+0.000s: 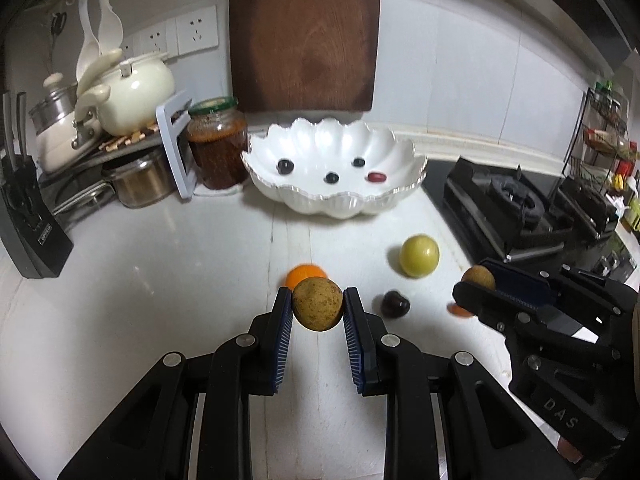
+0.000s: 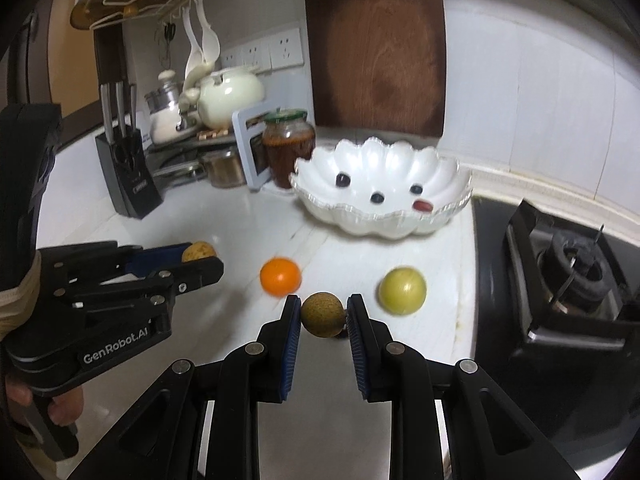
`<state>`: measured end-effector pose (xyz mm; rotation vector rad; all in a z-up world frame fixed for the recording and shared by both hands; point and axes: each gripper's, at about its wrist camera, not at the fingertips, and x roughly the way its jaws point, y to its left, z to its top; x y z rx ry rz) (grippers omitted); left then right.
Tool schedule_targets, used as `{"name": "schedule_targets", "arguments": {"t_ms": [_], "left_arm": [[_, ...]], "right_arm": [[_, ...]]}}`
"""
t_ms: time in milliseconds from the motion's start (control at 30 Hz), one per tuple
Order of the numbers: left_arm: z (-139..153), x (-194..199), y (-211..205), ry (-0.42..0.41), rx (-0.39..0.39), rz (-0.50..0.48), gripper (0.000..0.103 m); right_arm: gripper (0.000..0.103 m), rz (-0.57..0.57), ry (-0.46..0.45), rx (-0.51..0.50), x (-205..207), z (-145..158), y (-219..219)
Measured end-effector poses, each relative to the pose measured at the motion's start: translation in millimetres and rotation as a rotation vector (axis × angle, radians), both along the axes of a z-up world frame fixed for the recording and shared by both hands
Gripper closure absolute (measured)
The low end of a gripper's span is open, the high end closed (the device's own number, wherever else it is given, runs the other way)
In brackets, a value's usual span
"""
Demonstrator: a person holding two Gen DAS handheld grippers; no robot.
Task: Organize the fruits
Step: 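Lift and carry both brown fruits in both grippers over the white bowl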
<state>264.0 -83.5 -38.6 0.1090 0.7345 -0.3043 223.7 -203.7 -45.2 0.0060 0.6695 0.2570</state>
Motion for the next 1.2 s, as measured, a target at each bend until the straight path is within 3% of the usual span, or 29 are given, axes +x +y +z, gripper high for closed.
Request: {"name": "schedule_targets", "arguments": {"t_ms": [367, 900, 1200], "left_arm": [[30.7, 9.1, -6.7, -0.09, -0.032, 0.019, 0.077], [71.0, 35.7, -26.0, -0.218, -0.042, -0.015, 0.077], [82.4, 64.6, -23.0, -0.21, -0.063, 0.0, 0.077]], "right_arm": [[0.078, -0.025, -0.133, 0.008, 15.4, 37.9, -7.0], [0.078, -0.05, -0.2, 0.014, 46.5, 66.1, -20.9], [0.078, -0.084, -0.204, 0.022, 79.1, 74.7, -29.3]]}}
